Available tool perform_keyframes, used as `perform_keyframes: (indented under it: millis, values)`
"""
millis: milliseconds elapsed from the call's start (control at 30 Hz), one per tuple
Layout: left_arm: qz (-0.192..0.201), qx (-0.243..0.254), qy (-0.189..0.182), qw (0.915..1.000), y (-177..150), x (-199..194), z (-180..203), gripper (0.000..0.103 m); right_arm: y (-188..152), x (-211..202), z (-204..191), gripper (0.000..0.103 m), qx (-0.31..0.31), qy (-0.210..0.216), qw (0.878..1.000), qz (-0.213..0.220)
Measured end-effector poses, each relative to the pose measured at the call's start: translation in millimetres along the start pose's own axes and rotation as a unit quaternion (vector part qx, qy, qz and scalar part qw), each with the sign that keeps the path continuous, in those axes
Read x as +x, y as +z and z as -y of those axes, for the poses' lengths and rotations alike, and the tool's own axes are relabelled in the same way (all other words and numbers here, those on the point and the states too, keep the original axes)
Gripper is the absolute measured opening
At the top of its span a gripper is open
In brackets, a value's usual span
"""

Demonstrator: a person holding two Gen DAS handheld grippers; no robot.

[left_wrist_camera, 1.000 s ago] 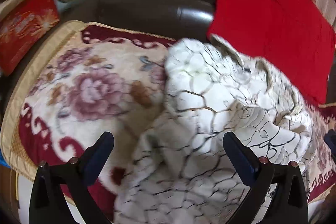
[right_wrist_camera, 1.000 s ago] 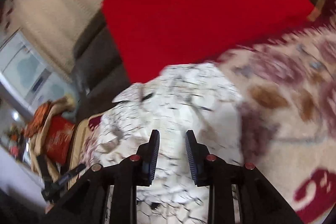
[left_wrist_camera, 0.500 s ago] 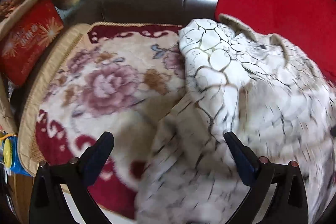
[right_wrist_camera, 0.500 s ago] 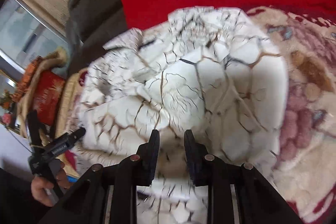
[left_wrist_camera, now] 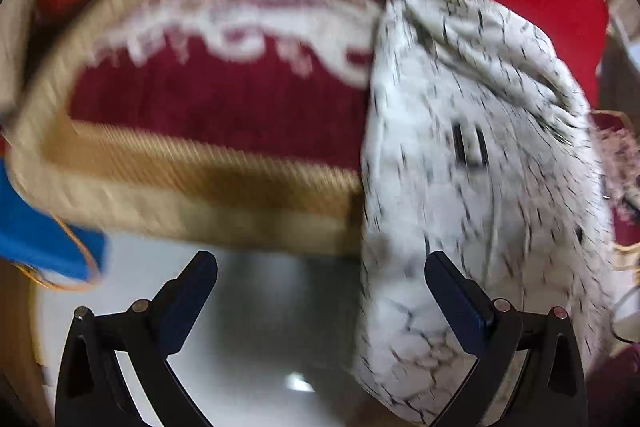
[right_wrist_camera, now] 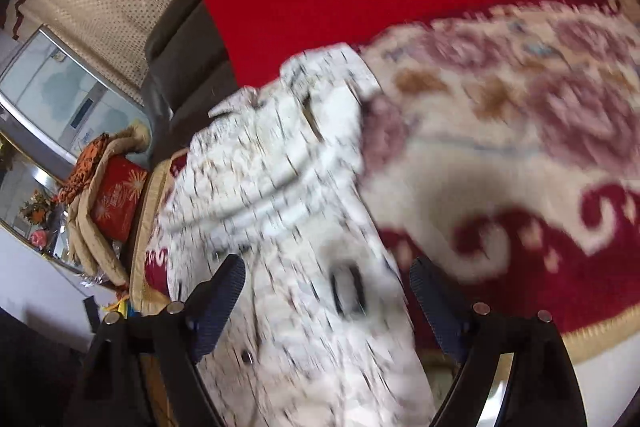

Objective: Fold large clothes

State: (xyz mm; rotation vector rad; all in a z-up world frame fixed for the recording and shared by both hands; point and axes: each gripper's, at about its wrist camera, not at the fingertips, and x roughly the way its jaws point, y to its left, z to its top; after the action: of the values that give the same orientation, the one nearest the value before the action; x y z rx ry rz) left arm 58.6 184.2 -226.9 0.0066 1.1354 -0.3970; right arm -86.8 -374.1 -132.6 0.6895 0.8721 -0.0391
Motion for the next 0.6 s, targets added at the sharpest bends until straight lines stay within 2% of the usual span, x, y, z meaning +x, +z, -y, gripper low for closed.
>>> perform_keyframes:
  millis: [200, 300, 433, 533, 567, 600]
  values:
    - [0.000, -0.024, -0.101, 0.9946, -28, 40, -12, 0.103, -44, -7, 40, 0.087, 0.021, 0.005, 0.999, -0.049]
    - [-0.018, -0.051, -0.177, 0.9827, -33, 66, -20, 0.103, -68, -9, 65, 0.087, 0.052, 0.023, 0.996, -0.068]
    - [-0.058, -0.076, -0.271, 0.9579, -39, 92, -18, 0.103, -98, -4, 91, 0.087, 0.090, 0.053, 0.991, -0.087]
    - [-0.086, -0.047, -0.306, 0.9471, -51, 99, 1, 0.102, -114, 7, 99, 0.087, 0.104, 0.074, 0.986, -0.104]
    - [-0.089, -0.035, -0.308, 0.9464, -54, 99, 7, 0.102, -118, 12, 100, 0.087, 0.109, 0.080, 0.985, -0.108]
    - [-0.088, -0.026, -0.311, 0.9459, -60, 97, 12, 0.098, -120, 16, 100, 0.087, 0.113, 0.087, 0.983, -0.111]
